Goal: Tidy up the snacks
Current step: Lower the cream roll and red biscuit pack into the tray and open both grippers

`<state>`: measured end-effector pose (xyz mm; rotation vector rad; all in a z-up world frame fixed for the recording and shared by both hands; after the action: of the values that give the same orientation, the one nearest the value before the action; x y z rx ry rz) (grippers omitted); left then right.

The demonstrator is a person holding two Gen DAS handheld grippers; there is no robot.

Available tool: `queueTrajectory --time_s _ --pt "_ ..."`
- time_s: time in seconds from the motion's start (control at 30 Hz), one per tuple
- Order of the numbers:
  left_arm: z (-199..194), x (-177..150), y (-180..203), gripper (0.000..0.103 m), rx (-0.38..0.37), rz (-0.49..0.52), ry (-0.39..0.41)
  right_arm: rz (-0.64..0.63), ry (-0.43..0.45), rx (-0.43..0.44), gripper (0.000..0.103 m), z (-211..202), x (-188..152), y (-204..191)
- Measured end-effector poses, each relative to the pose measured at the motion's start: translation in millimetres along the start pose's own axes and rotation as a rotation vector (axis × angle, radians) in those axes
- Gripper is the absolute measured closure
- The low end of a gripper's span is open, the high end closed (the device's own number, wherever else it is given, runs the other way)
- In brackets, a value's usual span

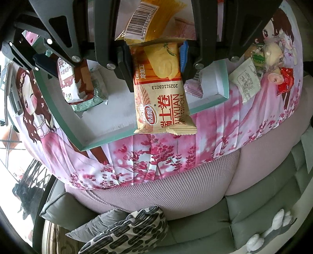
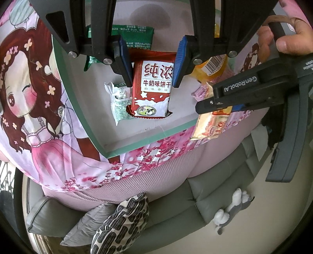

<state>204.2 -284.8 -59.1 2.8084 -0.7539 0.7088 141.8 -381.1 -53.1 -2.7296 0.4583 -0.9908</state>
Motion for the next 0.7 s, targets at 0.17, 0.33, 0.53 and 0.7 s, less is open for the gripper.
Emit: queueTrajectory --time_s 0.17,0.33,0.53,0.7 --pt "-1 0 -1 0.060 0.006 0.006 0.000 0.001 0.000 0.000 0.061 0 1 0" --pt "-7 0 -5 0.055 0.029 0.002 0.011 0.001 -0.003 0.000 0.060 1 1 0" --pt "-14 -2 -13 0.054 0.046 -0.024 0.017 -0.003 0.004 -0.004 0.059 0 2 0" --pt "-20 -8 -22 0.053 0.056 -0.063 0.020 0.002 -0.002 -0.012 0.059 -1 2 4"
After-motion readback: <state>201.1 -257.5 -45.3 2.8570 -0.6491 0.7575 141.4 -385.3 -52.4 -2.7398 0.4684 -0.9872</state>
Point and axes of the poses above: each gripper's, at about its wrist camera, not at the fingertips, and z roughly the way its jaws point, y to its right, x to its top, the point moved 10 cm from there along z, roughly the way its jaws point, and after that the axes turned 6 degrees about -x, right-handed, at the moved point
